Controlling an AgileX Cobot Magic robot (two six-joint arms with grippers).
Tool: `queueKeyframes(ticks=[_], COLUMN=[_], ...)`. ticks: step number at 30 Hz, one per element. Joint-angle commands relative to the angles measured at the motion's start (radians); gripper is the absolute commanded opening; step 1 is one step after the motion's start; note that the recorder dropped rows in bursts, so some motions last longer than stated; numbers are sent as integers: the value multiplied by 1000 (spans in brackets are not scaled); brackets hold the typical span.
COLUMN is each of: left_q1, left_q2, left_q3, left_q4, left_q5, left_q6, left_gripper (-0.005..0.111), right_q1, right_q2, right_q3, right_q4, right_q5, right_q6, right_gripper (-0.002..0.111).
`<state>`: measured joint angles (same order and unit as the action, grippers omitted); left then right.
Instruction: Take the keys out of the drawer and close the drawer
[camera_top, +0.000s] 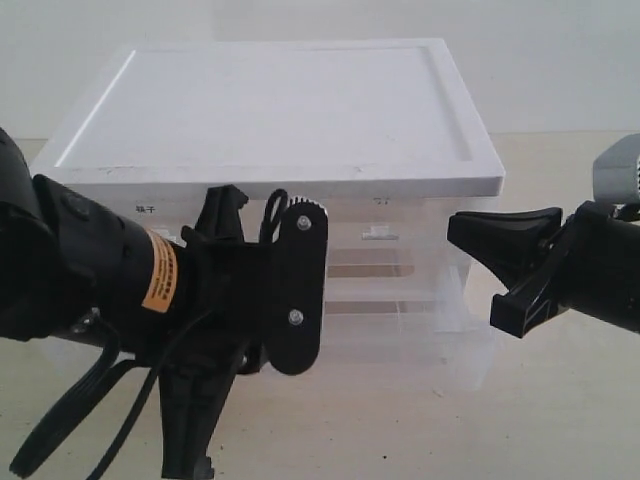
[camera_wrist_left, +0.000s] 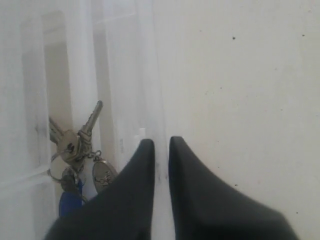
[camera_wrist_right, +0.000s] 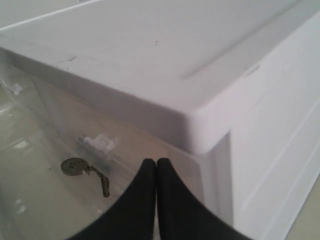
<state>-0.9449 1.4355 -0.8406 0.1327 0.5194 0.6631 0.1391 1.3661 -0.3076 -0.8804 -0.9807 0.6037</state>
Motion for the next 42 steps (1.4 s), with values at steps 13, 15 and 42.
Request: queueKeyframes(ticks=[13,15,42], left_q1=[-122,-122,-6], left_q2=[-53,-83,9], left_q3=[27,27,7], left_q4=[-16,-16,329], left_q5=[224,185,-128], left_q6=[-42,-54,-1352], left_gripper=[4,4,54], right_q1=[1,1,1], right_q2=[2,2,2], right_q3=[-6,-6,-6], right_q4=[16,16,9], right_q5=[-18,-18,-16], right_q6=[-1,-1,7], right_gripper=[0,0,0])
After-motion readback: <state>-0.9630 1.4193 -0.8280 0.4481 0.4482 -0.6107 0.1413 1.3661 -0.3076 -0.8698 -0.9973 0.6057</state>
